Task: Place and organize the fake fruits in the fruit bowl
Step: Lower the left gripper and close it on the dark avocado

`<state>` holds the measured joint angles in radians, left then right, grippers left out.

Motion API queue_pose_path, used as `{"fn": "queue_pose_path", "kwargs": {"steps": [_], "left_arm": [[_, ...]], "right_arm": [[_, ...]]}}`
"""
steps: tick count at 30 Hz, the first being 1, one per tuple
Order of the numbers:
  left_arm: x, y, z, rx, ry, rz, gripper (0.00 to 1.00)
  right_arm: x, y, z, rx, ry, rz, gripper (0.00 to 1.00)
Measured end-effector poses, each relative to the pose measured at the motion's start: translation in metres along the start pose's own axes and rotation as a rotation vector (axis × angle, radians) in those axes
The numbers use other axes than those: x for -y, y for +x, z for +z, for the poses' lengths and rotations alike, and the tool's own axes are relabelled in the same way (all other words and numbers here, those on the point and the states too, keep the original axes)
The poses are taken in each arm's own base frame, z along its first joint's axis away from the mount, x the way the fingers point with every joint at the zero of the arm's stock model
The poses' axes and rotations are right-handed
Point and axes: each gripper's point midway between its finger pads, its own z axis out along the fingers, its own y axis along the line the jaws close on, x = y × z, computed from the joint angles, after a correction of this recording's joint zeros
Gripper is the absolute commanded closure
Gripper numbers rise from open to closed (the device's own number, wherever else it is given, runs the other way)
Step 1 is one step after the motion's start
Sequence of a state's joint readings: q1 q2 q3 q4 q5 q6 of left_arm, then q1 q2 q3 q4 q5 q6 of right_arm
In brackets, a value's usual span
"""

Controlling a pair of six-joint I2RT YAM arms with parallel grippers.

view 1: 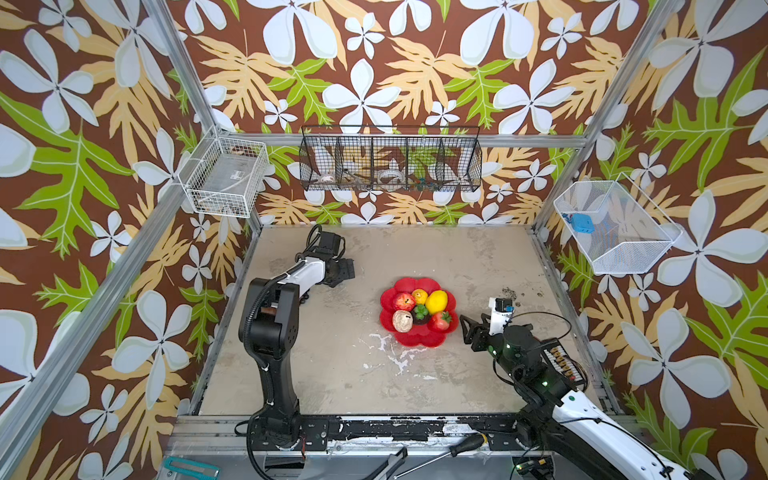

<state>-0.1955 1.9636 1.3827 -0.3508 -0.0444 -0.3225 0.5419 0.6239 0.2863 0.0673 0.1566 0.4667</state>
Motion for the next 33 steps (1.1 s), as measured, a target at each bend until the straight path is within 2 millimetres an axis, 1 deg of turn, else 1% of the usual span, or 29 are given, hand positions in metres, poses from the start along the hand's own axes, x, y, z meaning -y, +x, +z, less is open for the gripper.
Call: {"fn": "queue_pose_path", "kwargs": {"steps": [3, 5, 9, 14, 19, 27, 33], "left_arm": [[0.003, 0.006, 0.0, -0.007, 0.0, -0.004, 0.13], [-0.001, 0.011, 0.003, -0.015, -0.017, -0.006, 0.13], [-0.009, 0.011, 0.008, -0.011, -0.06, -0.01, 0.14], [-0.013, 0.013, 0.015, -0.014, -0.085, -0.007, 0.15], [-0.012, 0.01, 0.02, -0.002, -0.084, -0.008, 0.23], [-0.004, 0.006, 0.022, 0.025, -0.063, -0.004, 0.33], [-0.002, 0.016, 0.025, 0.018, -0.069, 0.009, 0.38]], "right_arm": [[0.0, 0.0, 0.0, -0.001, 0.0, 0.0, 0.28], [0.0, 0.0, 0.0, -0.001, 0.0, 0.0, 0.28], [0.0, 0.001, 0.001, -0.005, 0.002, -0.001, 0.28], [0.0, 0.001, 0.002, -0.004, 0.002, -0.001, 0.28], [0.0, 0.001, 0.003, -0.004, 0.001, -0.001, 0.28], [-0.001, 0.0, 0.004, -0.001, -0.001, -0.001, 0.29], [-0.001, 0.001, 0.005, -0.003, -0.001, -0.002, 0.29]]}}
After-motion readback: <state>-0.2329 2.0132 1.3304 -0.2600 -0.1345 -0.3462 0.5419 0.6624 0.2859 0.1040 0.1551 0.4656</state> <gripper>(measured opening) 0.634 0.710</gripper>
